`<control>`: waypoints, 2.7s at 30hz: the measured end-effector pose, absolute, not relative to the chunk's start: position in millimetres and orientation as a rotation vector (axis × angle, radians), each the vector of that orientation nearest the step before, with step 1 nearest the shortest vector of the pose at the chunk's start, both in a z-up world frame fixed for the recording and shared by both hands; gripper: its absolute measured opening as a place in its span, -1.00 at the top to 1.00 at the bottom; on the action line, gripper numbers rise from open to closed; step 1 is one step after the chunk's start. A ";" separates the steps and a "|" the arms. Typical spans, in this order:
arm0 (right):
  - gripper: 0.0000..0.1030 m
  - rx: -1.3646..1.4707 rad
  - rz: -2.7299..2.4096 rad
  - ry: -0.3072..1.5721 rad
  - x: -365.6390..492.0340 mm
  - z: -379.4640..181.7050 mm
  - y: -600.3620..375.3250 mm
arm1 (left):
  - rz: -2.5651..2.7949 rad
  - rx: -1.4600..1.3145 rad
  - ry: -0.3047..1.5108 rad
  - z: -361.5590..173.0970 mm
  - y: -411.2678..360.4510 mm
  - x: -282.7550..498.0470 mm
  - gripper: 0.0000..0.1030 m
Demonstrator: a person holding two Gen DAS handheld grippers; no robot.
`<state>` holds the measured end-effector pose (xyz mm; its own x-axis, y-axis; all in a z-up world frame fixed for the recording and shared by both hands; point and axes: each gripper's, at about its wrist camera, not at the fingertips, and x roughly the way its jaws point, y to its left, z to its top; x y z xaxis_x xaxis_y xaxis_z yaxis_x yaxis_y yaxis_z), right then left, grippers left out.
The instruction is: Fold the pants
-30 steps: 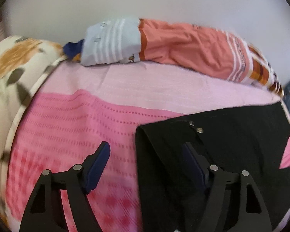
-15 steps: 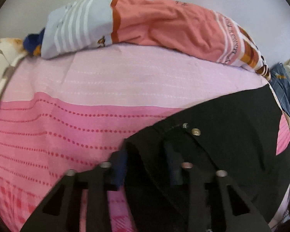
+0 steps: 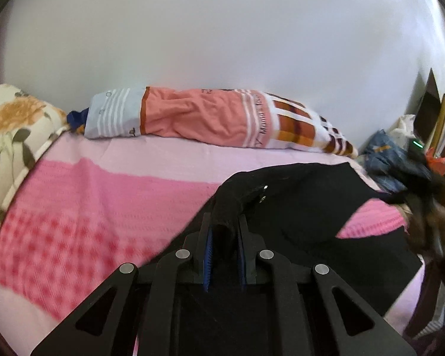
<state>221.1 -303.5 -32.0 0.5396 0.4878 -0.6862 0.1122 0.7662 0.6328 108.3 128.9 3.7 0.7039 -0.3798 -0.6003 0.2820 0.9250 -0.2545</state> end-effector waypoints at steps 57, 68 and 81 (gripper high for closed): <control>0.86 1.045 0.209 1.193 -2.1 -151.0 -329.5 | 0.110 -0.166 1.001 -60.9 189.6 -39.7 0.58; 0.82 1.116 -0.119 0.856 -44.9 -132.7 -515.3 | -0.044 -0.121 0.825 6.1 133.6 -29.6 -0.25; 0.81 1.061 -0.182 0.827 36.4 -131.5 -588.4 | -0.288 -0.026 0.965 -44.3 2.6 6.7 -0.25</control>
<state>36.4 -588.4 -131.5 0.6930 0.2441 -0.6783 0.5066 0.5044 0.6992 6.7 2.6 -44.3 0.5345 -0.2534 -0.8063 0.2299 0.9616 -0.1498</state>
